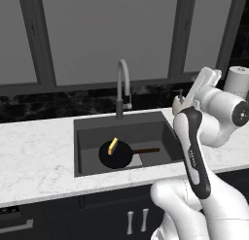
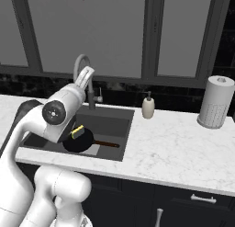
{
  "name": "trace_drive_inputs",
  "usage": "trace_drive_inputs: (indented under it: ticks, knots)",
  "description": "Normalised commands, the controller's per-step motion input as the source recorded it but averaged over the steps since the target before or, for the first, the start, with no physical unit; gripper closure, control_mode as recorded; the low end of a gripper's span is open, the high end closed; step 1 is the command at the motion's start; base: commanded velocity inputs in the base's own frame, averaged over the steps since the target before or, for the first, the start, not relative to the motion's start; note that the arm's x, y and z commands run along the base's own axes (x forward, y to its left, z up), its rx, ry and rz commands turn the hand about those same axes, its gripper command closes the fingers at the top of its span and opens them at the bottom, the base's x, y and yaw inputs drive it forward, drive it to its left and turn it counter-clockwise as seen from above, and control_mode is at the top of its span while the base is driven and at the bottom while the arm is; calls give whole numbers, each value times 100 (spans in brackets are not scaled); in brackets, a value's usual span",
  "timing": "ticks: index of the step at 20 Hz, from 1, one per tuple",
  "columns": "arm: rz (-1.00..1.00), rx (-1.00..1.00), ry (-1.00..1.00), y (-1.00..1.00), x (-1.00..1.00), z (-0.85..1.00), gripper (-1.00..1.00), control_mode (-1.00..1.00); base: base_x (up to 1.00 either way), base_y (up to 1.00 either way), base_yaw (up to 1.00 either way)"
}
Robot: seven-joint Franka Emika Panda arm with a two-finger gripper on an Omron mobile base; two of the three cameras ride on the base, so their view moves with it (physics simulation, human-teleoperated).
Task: Pick the pan and sponge and place them into the sink. Then turn on the water.
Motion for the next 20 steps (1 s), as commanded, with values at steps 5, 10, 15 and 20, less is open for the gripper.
trace_drive_inputs:
  ticks: [5, 10, 15, 20]
  knots:
    - [-16, 55, 17, -1, 8, -8, -100, -100, 0, 0, 0]
    - [1, 48, 44, -38, 1, 0, -100, -100, 0, 0, 0]
    - [12, 35, 39, -36, 1, -3, -100, -100, 0, 0, 0]
    - [13, 13, 8, -2, 3, -49, -100, -100, 0, 0, 0]
